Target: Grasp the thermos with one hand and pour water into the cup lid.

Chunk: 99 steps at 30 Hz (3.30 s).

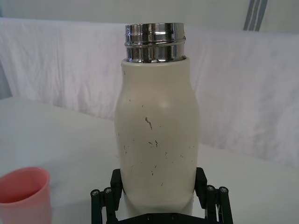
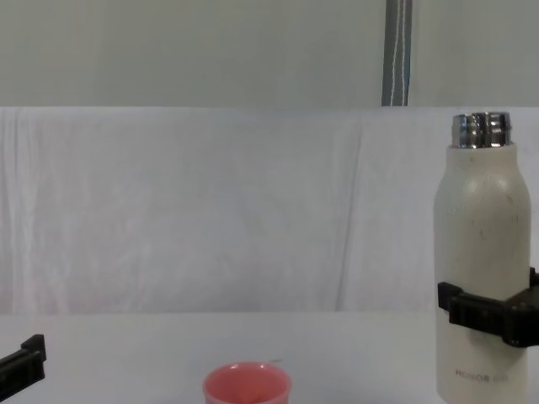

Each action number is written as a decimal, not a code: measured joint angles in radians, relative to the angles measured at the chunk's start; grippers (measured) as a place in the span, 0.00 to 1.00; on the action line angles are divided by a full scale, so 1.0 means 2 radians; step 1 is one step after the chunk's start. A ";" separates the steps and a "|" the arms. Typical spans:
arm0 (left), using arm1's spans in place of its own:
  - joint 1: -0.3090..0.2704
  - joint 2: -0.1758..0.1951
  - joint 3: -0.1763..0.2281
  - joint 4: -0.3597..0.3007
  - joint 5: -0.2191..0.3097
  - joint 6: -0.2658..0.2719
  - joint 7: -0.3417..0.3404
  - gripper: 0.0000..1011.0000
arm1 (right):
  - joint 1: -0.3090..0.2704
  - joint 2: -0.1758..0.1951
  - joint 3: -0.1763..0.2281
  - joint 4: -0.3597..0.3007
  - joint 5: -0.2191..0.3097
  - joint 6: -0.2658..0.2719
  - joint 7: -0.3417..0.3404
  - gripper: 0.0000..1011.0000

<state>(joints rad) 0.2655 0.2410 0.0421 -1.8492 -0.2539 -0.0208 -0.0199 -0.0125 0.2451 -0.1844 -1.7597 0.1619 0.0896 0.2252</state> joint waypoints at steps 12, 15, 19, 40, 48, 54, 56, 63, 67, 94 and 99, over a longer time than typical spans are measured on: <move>0.000 0.000 0.000 0.000 0.000 0.000 0.000 0.99 | -0.002 -0.002 0.005 0.016 0.005 0.000 -0.008 0.94; 0.000 0.000 0.000 0.000 0.000 0.000 0.000 0.99 | -0.001 -0.002 0.007 0.021 0.006 0.000 -0.009 0.94; 0.000 0.000 0.000 0.000 0.000 0.000 0.000 0.99 | 0.003 -0.005 0.007 0.027 0.007 -0.002 -0.011 0.94; 0.000 0.000 0.000 0.000 0.000 0.000 0.000 0.99 | 0.020 -0.012 0.007 0.048 0.009 -0.010 -0.012 0.94; 0.000 0.000 0.000 0.000 0.000 0.000 0.000 0.99 | 0.020 -0.012 0.007 0.048 0.010 -0.010 -0.013 0.94; 0.000 0.000 0.000 0.000 0.000 0.000 0.000 0.99 | 0.019 -0.012 0.008 0.049 0.010 -0.009 -0.013 0.94; 0.000 0.000 0.000 0.000 0.000 0.000 0.000 0.99 | 0.019 -0.012 0.008 0.050 0.010 -0.009 -0.014 0.94; 0.000 0.000 0.000 0.000 0.000 0.000 0.000 0.99 | 0.022 -0.013 0.005 0.054 0.009 -0.009 -0.014 0.94; 0.000 0.000 0.000 0.000 0.000 0.000 0.000 0.99 | 0.024 -0.013 0.004 0.057 0.008 -0.011 -0.013 0.94; 0.000 0.000 0.000 0.000 0.000 0.000 0.000 0.99 | 0.045 -0.029 -0.004 0.093 0.028 -0.013 -0.008 0.94; 0.000 0.000 0.000 0.000 0.000 0.000 0.000 0.99 | 0.047 -0.030 -0.006 0.099 0.029 -0.014 -0.009 0.94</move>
<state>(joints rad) 0.2655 0.2409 0.0421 -1.8492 -0.2538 -0.0208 -0.0199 0.0823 0.1851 -0.1965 -1.5625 0.2196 0.0622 0.2081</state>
